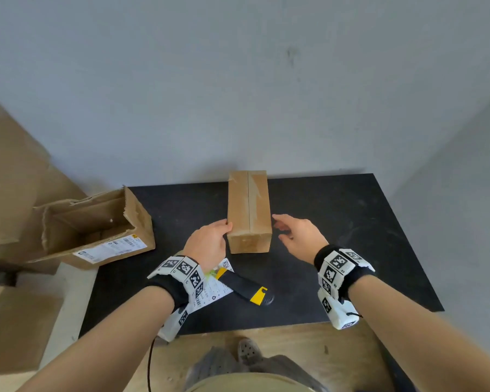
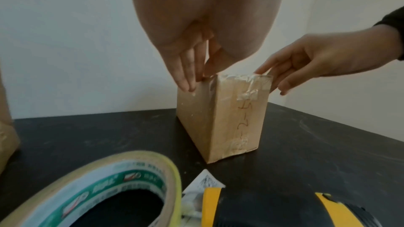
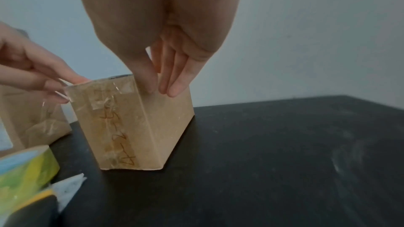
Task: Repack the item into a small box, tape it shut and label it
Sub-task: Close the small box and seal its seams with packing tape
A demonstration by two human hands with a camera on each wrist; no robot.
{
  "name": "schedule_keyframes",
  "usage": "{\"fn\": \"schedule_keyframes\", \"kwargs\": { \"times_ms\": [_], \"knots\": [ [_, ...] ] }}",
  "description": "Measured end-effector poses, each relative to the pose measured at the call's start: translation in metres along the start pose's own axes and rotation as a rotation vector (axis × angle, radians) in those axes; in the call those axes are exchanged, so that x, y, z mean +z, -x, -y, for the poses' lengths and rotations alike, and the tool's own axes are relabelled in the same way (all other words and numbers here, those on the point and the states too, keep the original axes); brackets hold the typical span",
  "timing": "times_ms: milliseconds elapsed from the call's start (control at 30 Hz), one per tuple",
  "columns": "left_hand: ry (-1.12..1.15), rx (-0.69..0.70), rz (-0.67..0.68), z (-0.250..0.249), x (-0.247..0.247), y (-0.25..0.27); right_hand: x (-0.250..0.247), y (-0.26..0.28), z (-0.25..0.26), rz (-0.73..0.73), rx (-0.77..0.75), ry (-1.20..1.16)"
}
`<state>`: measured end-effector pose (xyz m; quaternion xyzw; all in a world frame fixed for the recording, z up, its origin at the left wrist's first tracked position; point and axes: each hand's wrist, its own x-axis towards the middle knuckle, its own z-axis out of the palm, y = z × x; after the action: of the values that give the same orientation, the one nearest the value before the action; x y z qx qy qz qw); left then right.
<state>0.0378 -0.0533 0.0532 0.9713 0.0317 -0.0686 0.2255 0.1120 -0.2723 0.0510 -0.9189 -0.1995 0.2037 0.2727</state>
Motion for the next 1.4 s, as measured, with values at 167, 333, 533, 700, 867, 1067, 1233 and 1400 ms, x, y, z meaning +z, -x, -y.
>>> {"fn": "schedule_keyframes", "kwargs": {
  "times_ms": [167, 333, 533, 700, 867, 1067, 1233, 1400],
  "knots": [
    [0.115, -0.13, -0.008, -0.029, 0.002, -0.011, 0.019, 0.003, -0.004, 0.073, 0.085, -0.094],
    [0.113, -0.278, 0.08, -0.041, 0.003, -0.018, 0.03, 0.002, -0.004, 0.052, 0.093, -0.227],
    [0.151, -0.418, 0.065, -0.047, 0.0, -0.022, 0.031, 0.004, 0.004, 0.049, 0.054, -0.295],
    [0.24, -0.513, 0.022, -0.05, -0.001, -0.023, 0.032, 0.003, 0.005, 0.055, 0.043, -0.351],
    [0.538, -0.596, -0.037, -0.029, -0.004, -0.017, 0.04, -0.003, 0.004, -0.038, 0.234, -0.463],
    [0.978, -0.591, -0.033, -0.007, 0.001, -0.009, 0.043, -0.016, 0.005, -0.086, 0.386, -1.016],
    [1.078, -0.584, 0.095, -0.009, 0.006, -0.011, 0.027, -0.016, -0.004, -0.098, 0.383, -1.122],
    [1.188, -0.539, 0.126, -0.02, 0.015, -0.02, 0.011, -0.015, -0.02, -0.126, 0.388, -1.052]
  ]
}}
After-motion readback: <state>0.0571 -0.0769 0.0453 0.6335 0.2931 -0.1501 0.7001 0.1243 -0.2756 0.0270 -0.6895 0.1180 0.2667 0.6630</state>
